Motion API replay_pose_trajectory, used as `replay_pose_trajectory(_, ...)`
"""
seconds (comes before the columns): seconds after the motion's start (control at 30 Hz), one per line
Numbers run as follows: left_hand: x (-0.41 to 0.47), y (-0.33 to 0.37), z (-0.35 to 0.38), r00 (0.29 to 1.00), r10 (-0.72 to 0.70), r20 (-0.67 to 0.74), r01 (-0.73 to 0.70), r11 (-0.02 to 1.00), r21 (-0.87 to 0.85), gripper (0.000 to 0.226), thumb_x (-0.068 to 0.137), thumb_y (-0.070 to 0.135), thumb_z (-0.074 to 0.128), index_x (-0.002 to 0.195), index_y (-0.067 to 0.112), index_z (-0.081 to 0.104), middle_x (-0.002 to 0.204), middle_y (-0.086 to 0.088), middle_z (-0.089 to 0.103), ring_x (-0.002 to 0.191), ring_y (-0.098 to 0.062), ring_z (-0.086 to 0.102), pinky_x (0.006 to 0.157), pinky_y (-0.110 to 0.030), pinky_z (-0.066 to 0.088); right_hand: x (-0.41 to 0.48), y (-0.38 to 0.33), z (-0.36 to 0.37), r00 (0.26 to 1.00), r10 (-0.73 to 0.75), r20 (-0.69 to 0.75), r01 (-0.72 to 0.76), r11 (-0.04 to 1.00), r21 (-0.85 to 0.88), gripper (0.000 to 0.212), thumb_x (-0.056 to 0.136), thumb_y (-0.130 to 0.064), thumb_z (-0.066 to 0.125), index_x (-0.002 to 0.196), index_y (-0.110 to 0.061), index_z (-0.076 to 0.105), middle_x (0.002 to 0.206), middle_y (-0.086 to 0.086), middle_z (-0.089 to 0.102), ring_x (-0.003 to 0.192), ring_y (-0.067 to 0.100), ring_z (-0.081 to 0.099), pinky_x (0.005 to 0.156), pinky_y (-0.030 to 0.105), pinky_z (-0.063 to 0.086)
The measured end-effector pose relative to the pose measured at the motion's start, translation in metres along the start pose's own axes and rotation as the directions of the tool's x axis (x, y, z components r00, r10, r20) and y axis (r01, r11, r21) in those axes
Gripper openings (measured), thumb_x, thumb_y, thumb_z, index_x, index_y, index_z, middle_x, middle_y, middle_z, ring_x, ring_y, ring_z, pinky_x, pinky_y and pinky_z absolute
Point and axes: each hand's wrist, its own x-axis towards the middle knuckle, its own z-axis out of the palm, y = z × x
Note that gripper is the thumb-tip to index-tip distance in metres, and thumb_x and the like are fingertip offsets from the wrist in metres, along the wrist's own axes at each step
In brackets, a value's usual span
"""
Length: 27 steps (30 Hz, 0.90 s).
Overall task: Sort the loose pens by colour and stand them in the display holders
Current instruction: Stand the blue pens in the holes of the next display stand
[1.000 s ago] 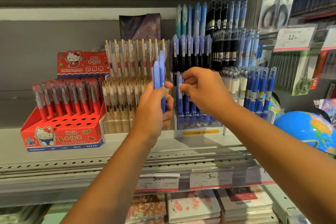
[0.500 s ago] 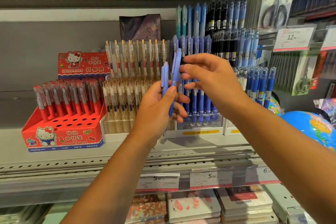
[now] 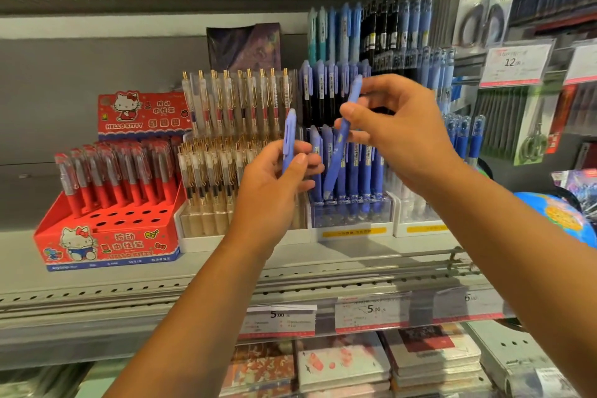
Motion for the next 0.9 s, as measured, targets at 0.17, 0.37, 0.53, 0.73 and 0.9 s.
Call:
replay_pose_trajectory(0.17,-0.002,0.001,-0.001,1.000,0.016,0.019,-0.017,1.000,0.020,0.010,0.101,0.017,0.054,0.101,0.018,0.063,0.069,0.004,0.064,0.050,-0.012,0.045,0.048,-0.025,0.042,0.006,0.017,-0.004,0.991,-0.100,-0.094,0.064,0.944,-0.323,0.038,0.087,-0.020,0.073,0.120,-0.023,0.055,0.097,-0.005,0.064,0.080,0.017,0.070,0.072,0.037,0.060)
replay_pose_trajectory(0.37,0.000,0.003,-0.002,0.999,-0.042,0.006,0.043,0.994,-0.098,0.030,0.104,0.012,0.037,0.095,0.014,0.065,0.070,0.000,0.058,0.054,-0.016,0.041,0.051,-0.028,0.038,0.004,0.034,0.010,0.977,-0.201,-0.073,0.146,0.876,-0.459,0.036,0.084,-0.026,0.077,0.113,-0.026,0.055,0.092,-0.013,0.060,0.069,0.007,0.060,0.065,0.018,0.051)
replay_pose_trajectory(0.53,-0.001,0.003,-0.001,1.000,-0.020,-0.017,0.020,1.000,-0.007,0.023,0.102,0.011,0.045,0.099,0.018,0.067,0.068,0.009,0.059,0.061,-0.014,0.055,0.059,-0.024,0.051,-0.005,0.039,0.014,0.982,-0.170,0.086,0.188,0.792,-0.581,0.044,0.077,-0.030,0.082,0.112,-0.020,0.057,0.087,-0.006,0.059,0.069,0.017,0.064,0.069,0.036,0.055)
replay_pose_trajectory(0.73,-0.002,0.003,0.000,1.000,0.006,-0.027,-0.006,1.000,-0.019,0.018,0.100,0.010,0.053,0.106,0.020,0.067,0.079,0.006,0.070,0.070,-0.014,0.068,0.059,-0.017,0.052,-0.007,0.040,0.008,0.975,-0.085,0.203,0.197,0.750,-0.631,0.046,0.077,-0.026,0.080,0.112,-0.016,0.053,0.077,0.001,0.058,0.058,0.010,0.066,0.060,0.035,0.058)
replay_pose_trajectory(0.9,-0.003,0.001,0.000,0.998,0.011,-0.056,-0.012,1.000,-0.016,0.019,0.095,0.011,0.064,0.102,0.027,0.072,0.084,0.007,0.073,0.077,-0.015,0.072,0.061,-0.025,0.058,-0.005,0.040,0.007,0.967,-0.053,0.247,0.220,0.659,-0.719,0.048,0.083,-0.035,0.075,0.117,-0.020,0.045,0.073,-0.003,0.056,0.062,0.010,0.058,0.057,0.033,0.050)
